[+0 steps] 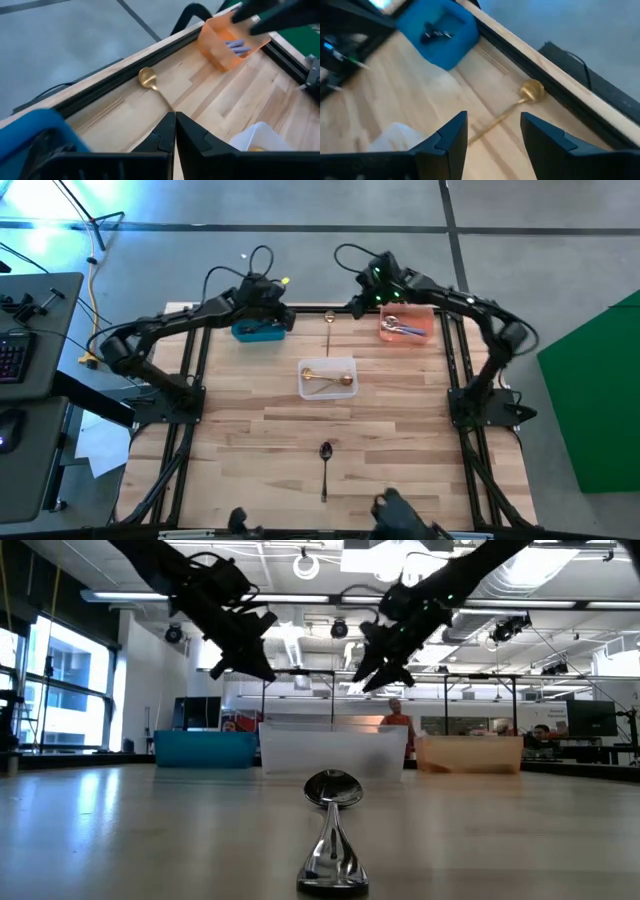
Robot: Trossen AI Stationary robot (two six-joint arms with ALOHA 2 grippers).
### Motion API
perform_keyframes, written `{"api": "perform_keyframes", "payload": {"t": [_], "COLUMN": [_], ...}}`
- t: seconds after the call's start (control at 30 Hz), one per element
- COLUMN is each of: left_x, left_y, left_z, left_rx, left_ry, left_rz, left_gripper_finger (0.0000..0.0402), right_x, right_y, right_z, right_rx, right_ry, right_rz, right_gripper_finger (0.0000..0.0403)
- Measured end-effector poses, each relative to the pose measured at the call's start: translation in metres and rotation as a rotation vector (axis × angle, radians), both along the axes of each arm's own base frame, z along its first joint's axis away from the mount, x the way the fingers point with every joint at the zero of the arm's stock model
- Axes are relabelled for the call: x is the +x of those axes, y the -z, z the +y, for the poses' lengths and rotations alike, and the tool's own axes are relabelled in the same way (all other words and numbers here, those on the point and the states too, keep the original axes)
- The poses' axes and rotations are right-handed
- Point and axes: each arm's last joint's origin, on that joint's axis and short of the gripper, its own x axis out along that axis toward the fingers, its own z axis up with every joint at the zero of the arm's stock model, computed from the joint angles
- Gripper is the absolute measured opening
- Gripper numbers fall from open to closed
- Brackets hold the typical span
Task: Sort silverware by color (type)
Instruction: Put the golden spoon into the white bin
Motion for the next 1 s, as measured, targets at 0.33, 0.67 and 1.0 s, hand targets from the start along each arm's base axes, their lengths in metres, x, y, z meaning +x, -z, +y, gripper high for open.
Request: {"api": "perform_keyframes", "payload": {"t": [0.33,0.67,1.0], "left_x": [-0.023,-0.023,-0.023], "left_y": [0.007,0.006,0.006], "left_z": [-0.018,-0.017,-0.017], "left_rx": [-0.021,-0.008,-0.005], "left_ry": [-0.068,-0.068,-0.068], "left_rz": [0.0,-0.017,-0.02], "left_gripper_finger": [0.0003,0.0003,0.0003], "right_x": [0.037,0.077,0.089], "right_y": [0.046,0.076,0.101], "right_z": [-0.052,-0.054,-0.051], "right_rx": [0.1,0.17,0.221], "right_ry": [-0.156,-0.203,-0.114], "right_rz": [0.096,0.116,0.277], "right_gripper_finger": [0.0167,0.0026,0.0011]}}
